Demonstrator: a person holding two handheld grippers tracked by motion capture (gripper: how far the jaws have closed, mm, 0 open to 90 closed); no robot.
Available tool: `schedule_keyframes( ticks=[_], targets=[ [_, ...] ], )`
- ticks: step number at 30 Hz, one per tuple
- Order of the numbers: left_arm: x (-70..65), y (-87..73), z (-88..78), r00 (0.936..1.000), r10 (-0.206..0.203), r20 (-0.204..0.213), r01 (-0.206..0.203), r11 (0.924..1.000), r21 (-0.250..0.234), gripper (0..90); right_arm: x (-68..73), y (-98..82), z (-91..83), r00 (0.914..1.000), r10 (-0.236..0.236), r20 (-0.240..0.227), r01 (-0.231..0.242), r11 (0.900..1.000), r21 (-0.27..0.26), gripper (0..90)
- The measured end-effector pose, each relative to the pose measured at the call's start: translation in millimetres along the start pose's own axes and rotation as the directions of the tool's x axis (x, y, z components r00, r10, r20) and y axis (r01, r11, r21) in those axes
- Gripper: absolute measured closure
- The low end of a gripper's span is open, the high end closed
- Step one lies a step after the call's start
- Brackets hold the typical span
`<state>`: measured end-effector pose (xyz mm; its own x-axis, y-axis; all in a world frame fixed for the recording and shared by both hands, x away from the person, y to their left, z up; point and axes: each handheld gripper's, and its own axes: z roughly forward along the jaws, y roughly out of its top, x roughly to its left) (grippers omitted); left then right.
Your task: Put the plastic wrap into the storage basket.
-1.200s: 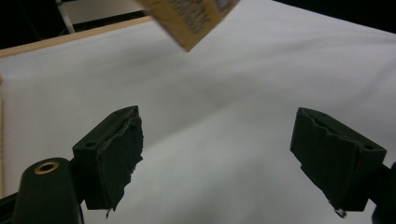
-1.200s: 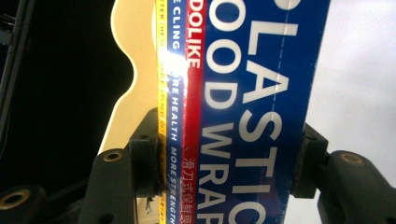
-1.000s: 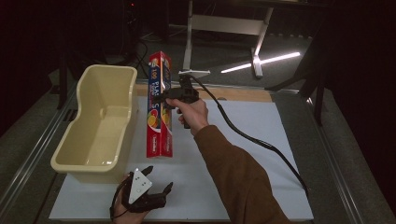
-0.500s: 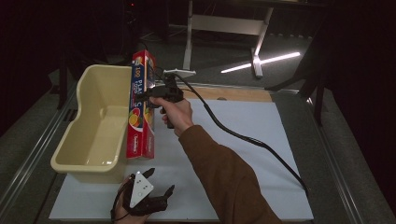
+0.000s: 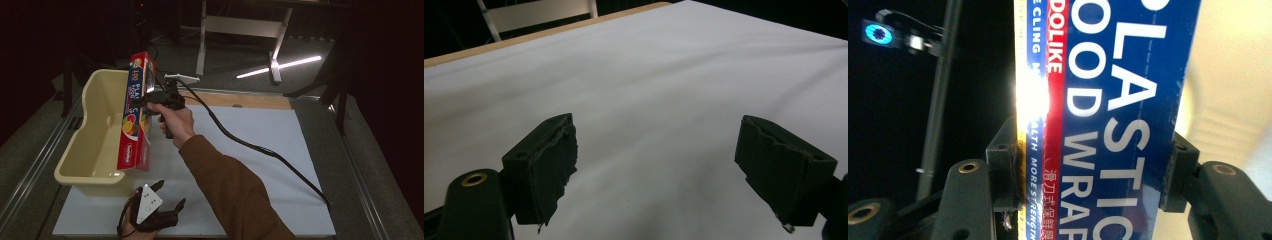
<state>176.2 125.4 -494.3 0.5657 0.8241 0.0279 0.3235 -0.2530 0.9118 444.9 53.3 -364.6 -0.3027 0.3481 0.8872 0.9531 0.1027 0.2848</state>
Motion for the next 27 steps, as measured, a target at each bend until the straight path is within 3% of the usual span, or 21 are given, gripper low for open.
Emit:
schedule_keyframes(
  ticks=[12, 16, 18, 23, 27],
  targets=[
    [0.9, 0.8, -1.8, 1.0000, -0.004, 0.003, 0.004, 1.0000, -0.008, 17.0, 7.7, -6.0, 24.1, 0.9975, 0.047, -0.052, -0.048, 0.999, -0.002, 42.4],
    [2.2, 0.7, -3.6, 1.0000, -0.007, -0.001, 0.007, 0.9999, -0.014, 17.0, 8.0, -6.2, 31.9, 0.9979, 0.058, -0.028, -0.058, 0.998, -0.015, 42.3],
    [2.9, 0.7, -4.5, 0.9999, -0.012, -0.001, 0.012, 0.9997, -0.019, 17.0, 5.2, -6.6, 38.8, 0.9952, 0.088, -0.043, -0.088, 0.996, -0.005, 42.3],
    [4.1, 1.2, -6.4, 0.9999, -0.011, -0.004, 0.011, 0.9997, -0.022, 17.0, 2.2, -6.8, 45.8, 0.9928, 0.109, -0.049, -0.109, 0.994, -0.004, 42.2],
    [4.7, 1.3, -7.1, 0.9999, -0.011, -0.005, 0.011, 0.9996, -0.025, 17.0, -2.4, -5.9, 48.7, 0.9932, 0.114, -0.021, -0.115, 0.993, -0.018, 42.1]
  ],
)
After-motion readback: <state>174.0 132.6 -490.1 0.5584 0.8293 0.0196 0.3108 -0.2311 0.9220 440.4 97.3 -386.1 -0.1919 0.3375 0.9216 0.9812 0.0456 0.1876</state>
